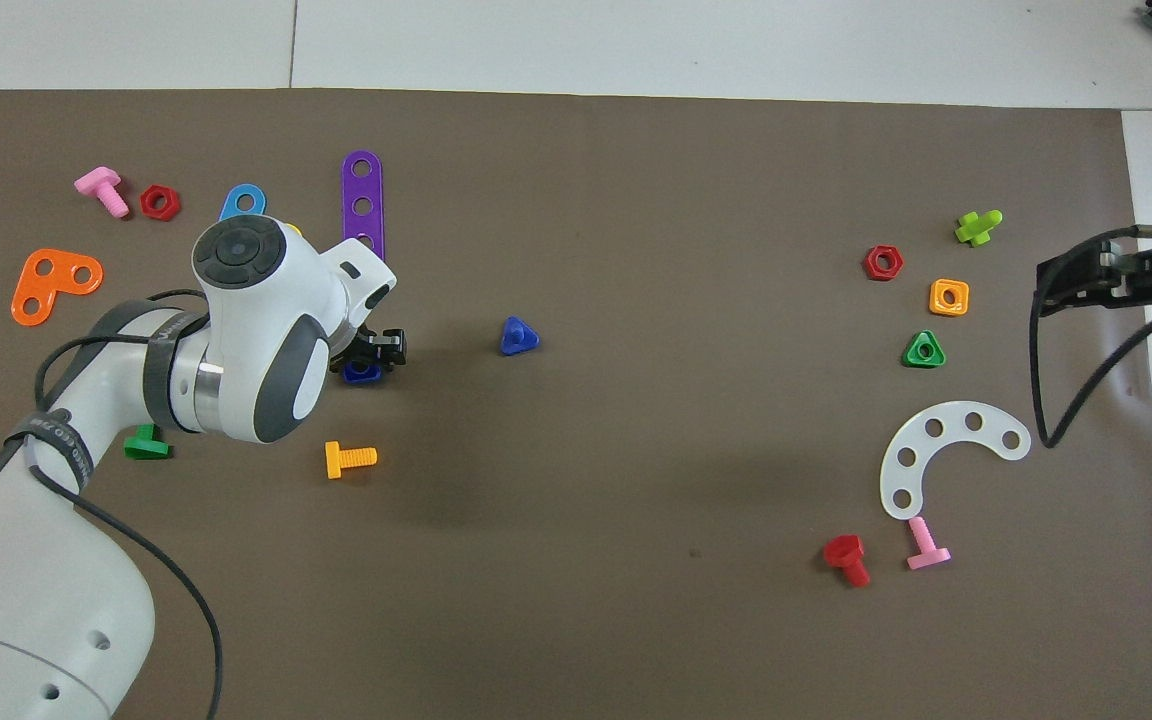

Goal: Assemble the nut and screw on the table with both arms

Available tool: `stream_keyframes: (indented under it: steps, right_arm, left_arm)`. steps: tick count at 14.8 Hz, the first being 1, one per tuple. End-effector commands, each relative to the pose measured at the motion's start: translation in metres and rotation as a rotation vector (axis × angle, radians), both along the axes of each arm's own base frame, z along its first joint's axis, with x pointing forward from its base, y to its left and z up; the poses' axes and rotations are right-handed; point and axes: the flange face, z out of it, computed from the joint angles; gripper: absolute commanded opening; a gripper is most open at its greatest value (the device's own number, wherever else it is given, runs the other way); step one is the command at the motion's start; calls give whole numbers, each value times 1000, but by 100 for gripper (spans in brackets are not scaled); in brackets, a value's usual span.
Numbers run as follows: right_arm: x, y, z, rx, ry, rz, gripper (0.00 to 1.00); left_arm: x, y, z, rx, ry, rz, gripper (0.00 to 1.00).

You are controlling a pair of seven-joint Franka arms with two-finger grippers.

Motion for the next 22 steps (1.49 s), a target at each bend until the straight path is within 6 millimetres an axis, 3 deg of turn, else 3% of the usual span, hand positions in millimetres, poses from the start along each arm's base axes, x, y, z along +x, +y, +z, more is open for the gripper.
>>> stream_keyframes:
  steps: [1, 5, 7, 9, 12, 13, 15, 19, 22]
  right_arm:
    - [-23, -8, -10, 22, 31, 30, 100]
    - [-23, 2, -12, 24, 24, 42, 100]
    - [-24, 2, -3, 25, 6, 51, 100]
    - [-26, 3, -1, 25, 6, 53, 100]
    - [-27, 5, -3, 25, 6, 47, 100]
    - [-27, 5, -3, 26, 7, 47, 100]
    - [-29, 6, -2, 27, 12, 52, 100]
    - [-28, 6, -2, 26, 7, 48, 100]
    - [-29, 6, -1, 25, 8, 36, 100]
  left_arm:
    - [-7, 7, 3, 13, -16, -27, 67]
    - [-7, 7, 3, 12, -18, -27, 51]
    - [-7, 8, 4, 12, -19, -26, 28]
    - [-5, 8, 4, 11, -23, -24, 13]
    - [9, 0, 19, -5, -57, -23, 9]
    - [17, -8, 33, -17, -79, -18, 9]
    - [24, -25, 41, -62, -67, 18, 9]
    - [21, -92, 67, -97, -101, 46, 9]
    - [13, -142, 71, -134, -99, 73, 9]
